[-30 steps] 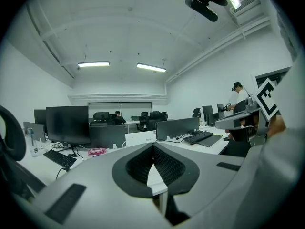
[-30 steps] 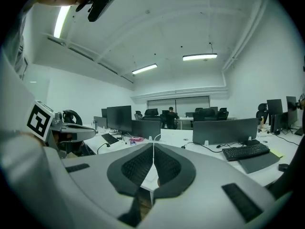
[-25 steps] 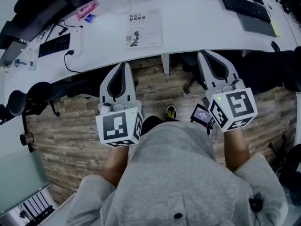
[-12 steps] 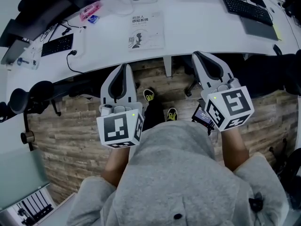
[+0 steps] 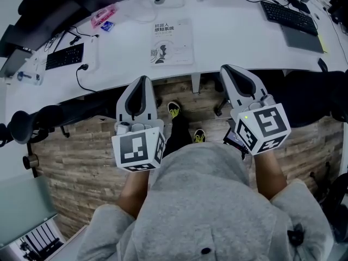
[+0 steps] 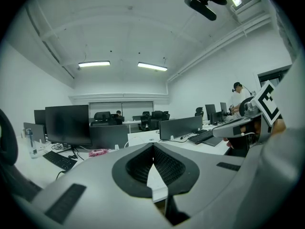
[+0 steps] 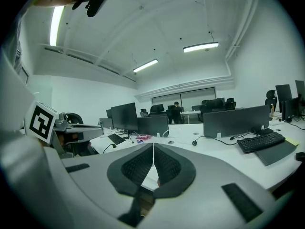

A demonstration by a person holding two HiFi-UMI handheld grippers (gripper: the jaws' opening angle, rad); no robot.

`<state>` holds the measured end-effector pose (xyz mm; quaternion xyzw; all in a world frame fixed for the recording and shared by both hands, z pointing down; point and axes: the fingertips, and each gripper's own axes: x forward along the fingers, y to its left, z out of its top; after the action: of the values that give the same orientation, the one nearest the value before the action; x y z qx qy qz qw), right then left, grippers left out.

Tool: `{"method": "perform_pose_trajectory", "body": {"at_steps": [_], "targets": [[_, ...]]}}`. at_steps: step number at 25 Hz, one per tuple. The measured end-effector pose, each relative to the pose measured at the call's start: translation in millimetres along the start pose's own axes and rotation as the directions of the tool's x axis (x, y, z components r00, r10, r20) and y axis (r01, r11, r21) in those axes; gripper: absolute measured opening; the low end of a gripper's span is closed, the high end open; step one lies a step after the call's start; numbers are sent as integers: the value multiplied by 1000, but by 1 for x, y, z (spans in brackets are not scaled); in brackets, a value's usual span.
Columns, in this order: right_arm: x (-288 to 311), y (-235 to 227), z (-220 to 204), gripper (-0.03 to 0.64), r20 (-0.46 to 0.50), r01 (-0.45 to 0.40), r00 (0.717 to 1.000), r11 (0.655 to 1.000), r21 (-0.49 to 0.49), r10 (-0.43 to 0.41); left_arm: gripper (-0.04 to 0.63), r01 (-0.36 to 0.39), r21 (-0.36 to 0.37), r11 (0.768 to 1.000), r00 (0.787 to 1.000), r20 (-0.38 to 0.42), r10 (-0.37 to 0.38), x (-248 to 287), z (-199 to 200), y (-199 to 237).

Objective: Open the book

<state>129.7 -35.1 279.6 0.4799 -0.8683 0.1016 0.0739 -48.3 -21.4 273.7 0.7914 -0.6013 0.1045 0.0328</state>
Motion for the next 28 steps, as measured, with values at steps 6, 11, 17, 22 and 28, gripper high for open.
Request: {"method": "perform_pose_trajectory", "body": {"at_steps": [6,11,17,22,28], "targets": [[33,-4,-1,28,-27,-5,1000,1000,19,6,9,3,-9,1000,1000,-12,-3,27,-2,22],[62,-9,0,28,-47,-1,999,1000,25,2,9,1,-22,1000,1000,-24,-2,51,-3,40],[98,-23,1,28,-78,16,997,999,28,-14,9,9,-44,999,999,-50,-11,84,-9,59],[123,-31,1,28,-104,34,994,999,26,-32,9,23,-58,998,998,-54,-26,110,-9,76],[145,-39,4,28,-136,64,989,998,24,-61,9,56,-74,996,996,-62,-61,139,-8,86]]}}
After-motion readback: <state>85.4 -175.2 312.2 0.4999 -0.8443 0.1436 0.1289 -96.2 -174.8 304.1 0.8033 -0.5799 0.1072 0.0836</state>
